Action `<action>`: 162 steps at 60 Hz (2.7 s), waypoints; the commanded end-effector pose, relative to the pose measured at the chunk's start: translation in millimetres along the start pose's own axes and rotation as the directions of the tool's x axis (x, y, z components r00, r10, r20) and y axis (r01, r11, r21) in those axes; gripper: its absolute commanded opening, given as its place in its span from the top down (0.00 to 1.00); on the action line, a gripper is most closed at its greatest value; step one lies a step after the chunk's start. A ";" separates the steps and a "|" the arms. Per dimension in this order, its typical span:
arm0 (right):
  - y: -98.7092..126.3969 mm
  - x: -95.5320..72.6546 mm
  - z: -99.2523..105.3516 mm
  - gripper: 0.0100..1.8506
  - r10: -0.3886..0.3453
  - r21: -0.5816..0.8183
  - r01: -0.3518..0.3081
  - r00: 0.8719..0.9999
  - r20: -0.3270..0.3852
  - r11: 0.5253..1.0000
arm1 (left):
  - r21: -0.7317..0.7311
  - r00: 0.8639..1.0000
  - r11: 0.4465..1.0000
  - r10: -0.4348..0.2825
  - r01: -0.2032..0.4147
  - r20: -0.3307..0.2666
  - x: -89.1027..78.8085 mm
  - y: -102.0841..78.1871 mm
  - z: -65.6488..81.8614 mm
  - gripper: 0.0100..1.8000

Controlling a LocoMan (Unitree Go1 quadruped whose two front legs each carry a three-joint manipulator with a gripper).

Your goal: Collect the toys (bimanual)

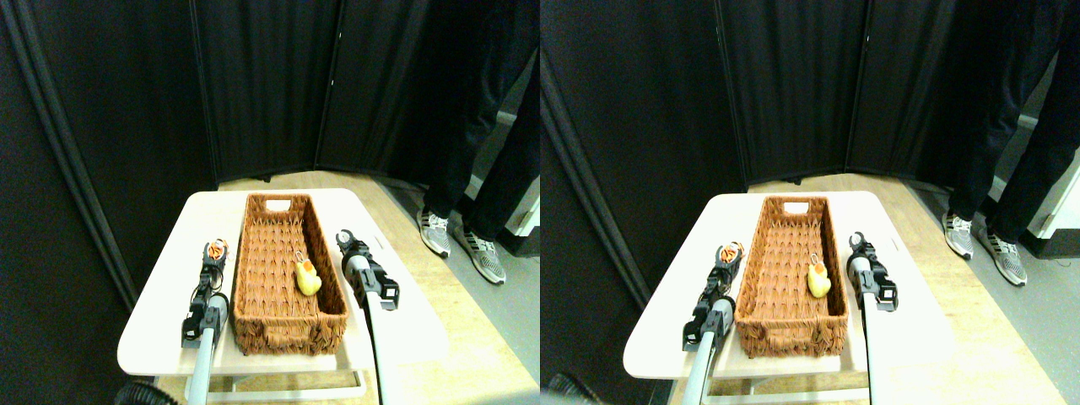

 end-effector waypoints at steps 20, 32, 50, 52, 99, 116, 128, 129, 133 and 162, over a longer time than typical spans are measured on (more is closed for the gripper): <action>2.6 4.2 8.0 1.00 0.033 0.030 -0.034 0.999 0.037 0.999 | 0.102 0.980 0.986 -0.113 0.131 -0.166 -13.4 -57.7 19.5 1.00; 0.1 4.5 10.3 1.00 0.033 0.023 -0.034 0.998 0.048 0.999 | 0.118 0.961 0.977 -0.148 0.179 -0.232 -27.2 -84.6 16.8 1.00; -0.6 2.0 12.4 1.00 0.022 0.054 -0.025 0.998 0.062 0.998 | 0.031 0.936 0.981 -0.174 0.192 -0.305 -40.9 -117.4 -8.2 1.00; -0.7 1.9 12.8 1.00 0.027 0.056 -0.030 0.998 0.061 0.998 | 0.023 0.943 0.983 -0.168 0.182 -0.289 -42.8 -119.2 -13.6 1.00; -5.9 -1.7 20.2 1.00 0.042 0.046 -0.045 0.997 0.072 0.998 | -0.152 0.904 0.988 -0.101 0.041 -0.416 -47.8 -129.1 -83.6 0.92; -4.0 -0.4 19.2 1.00 0.048 0.049 -0.051 0.997 0.068 0.998 | -0.164 0.874 0.986 -0.099 0.023 -0.475 -45.9 -127.9 -75.3 0.58; -4.4 0.0 18.6 1.00 0.038 0.047 -0.041 0.997 0.066 0.998 | -0.125 0.876 0.991 -0.108 0.056 -0.469 -47.4 -130.4 -67.0 0.53; -4.3 -0.1 18.5 1.00 0.037 0.053 -0.040 0.997 0.065 0.998 | -0.114 0.878 0.991 -0.115 0.070 -0.465 -47.4 -131.1 -64.6 0.55; -4.2 -0.3 18.3 1.00 0.041 0.052 -0.044 0.997 0.066 0.998 | -0.092 0.880 0.990 -0.140 0.110 -0.455 -46.4 -131.6 -56.1 0.59; 0.4 -3.5 20.5 1.00 0.068 0.059 -0.072 0.996 0.056 0.996 | 0.102 0.966 0.972 -0.194 0.213 -0.172 -43.2 -93.6 41.7 1.00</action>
